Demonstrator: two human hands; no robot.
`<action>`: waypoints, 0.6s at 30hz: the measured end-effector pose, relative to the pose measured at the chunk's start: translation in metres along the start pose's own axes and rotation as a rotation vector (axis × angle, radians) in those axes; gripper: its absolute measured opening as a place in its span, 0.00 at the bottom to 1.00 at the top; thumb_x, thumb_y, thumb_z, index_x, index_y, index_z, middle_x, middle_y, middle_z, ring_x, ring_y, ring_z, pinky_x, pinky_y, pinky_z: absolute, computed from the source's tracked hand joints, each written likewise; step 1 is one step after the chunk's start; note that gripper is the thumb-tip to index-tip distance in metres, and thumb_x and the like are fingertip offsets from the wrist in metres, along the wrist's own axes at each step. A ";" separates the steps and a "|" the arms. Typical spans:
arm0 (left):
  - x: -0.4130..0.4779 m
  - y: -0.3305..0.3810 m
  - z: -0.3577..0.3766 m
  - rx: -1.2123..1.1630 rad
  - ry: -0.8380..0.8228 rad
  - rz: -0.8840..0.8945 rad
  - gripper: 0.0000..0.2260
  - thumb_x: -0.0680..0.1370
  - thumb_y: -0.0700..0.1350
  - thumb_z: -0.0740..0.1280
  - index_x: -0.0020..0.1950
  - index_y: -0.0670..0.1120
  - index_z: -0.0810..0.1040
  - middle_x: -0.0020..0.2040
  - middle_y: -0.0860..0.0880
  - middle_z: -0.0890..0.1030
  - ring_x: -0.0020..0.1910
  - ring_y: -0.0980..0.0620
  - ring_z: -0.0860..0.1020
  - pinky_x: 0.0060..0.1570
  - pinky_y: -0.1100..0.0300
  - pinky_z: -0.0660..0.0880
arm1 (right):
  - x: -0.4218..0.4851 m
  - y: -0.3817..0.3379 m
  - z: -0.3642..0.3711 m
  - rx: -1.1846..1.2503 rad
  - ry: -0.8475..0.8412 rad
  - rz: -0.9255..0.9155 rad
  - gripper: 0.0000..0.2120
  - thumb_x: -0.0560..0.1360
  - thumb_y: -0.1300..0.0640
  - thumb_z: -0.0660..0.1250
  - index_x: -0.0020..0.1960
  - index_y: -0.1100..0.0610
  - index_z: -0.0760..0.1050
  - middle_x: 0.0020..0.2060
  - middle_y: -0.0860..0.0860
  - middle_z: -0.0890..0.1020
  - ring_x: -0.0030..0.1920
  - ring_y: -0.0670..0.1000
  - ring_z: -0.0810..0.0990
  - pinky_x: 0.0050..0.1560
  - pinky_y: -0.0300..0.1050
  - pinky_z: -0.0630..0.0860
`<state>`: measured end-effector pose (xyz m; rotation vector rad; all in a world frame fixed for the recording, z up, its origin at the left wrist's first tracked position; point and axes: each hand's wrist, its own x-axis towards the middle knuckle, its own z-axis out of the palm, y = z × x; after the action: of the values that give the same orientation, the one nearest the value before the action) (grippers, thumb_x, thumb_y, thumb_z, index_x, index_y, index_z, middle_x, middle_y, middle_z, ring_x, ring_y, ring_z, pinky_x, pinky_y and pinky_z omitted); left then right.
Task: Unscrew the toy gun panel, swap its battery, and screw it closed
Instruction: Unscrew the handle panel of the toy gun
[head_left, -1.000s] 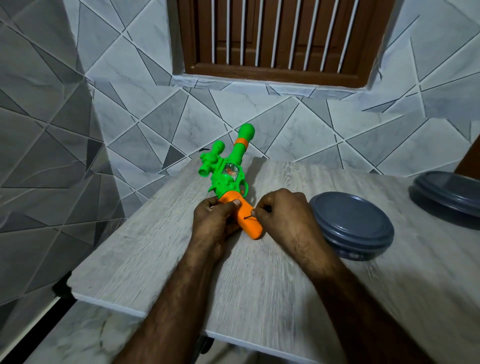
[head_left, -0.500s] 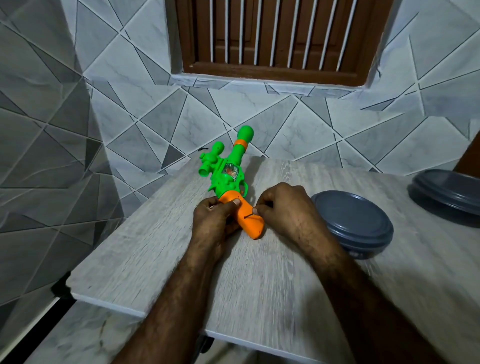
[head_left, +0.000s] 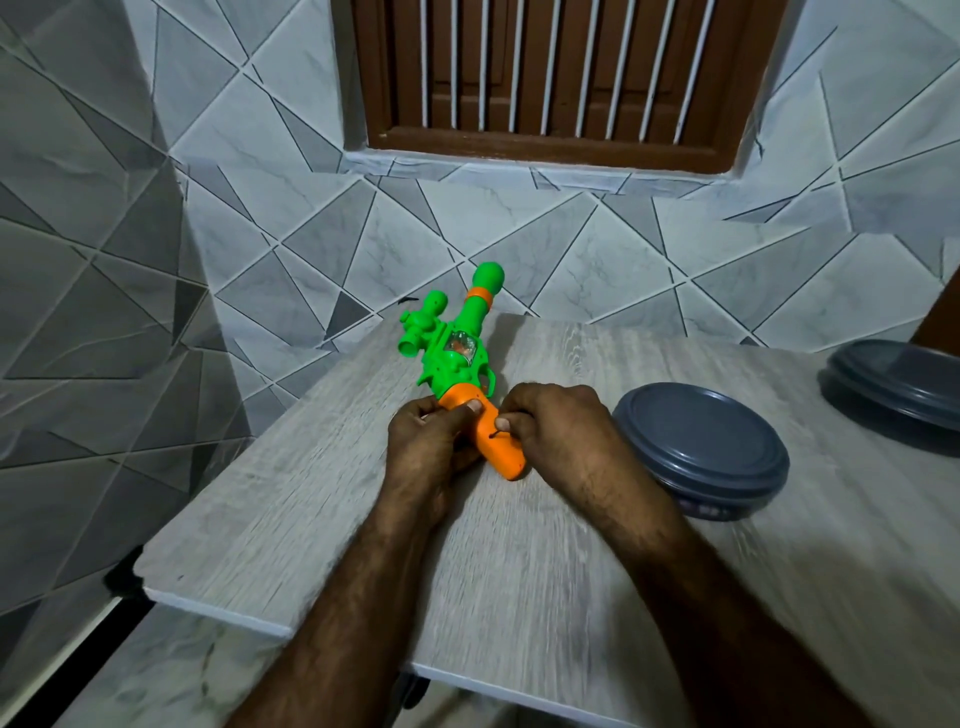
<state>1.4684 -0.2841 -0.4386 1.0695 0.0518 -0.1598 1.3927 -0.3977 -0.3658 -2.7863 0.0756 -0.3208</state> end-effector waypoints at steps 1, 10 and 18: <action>0.000 0.000 0.000 -0.001 0.000 -0.002 0.17 0.73 0.36 0.73 0.59 0.33 0.75 0.53 0.32 0.81 0.45 0.40 0.83 0.48 0.41 0.81 | -0.001 0.001 0.001 0.005 0.012 -0.008 0.11 0.80 0.49 0.62 0.57 0.51 0.78 0.51 0.53 0.83 0.54 0.55 0.78 0.53 0.47 0.75; 0.000 0.000 0.000 0.025 0.010 -0.013 0.17 0.73 0.36 0.73 0.59 0.33 0.74 0.52 0.32 0.82 0.46 0.40 0.83 0.45 0.44 0.82 | 0.007 0.001 -0.006 -0.189 -0.117 -0.147 0.16 0.75 0.58 0.67 0.61 0.46 0.79 0.60 0.49 0.80 0.60 0.52 0.77 0.59 0.45 0.74; 0.000 0.000 0.001 0.028 0.032 -0.014 0.17 0.73 0.37 0.73 0.59 0.33 0.75 0.52 0.33 0.83 0.50 0.37 0.83 0.47 0.43 0.82 | 0.004 0.008 0.002 -0.094 -0.078 -0.073 0.15 0.77 0.59 0.64 0.62 0.55 0.66 0.56 0.55 0.78 0.55 0.57 0.77 0.48 0.47 0.70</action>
<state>1.4688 -0.2853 -0.4382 1.0999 0.0867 -0.1566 1.3973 -0.4049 -0.3690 -2.8961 -0.0301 -0.2316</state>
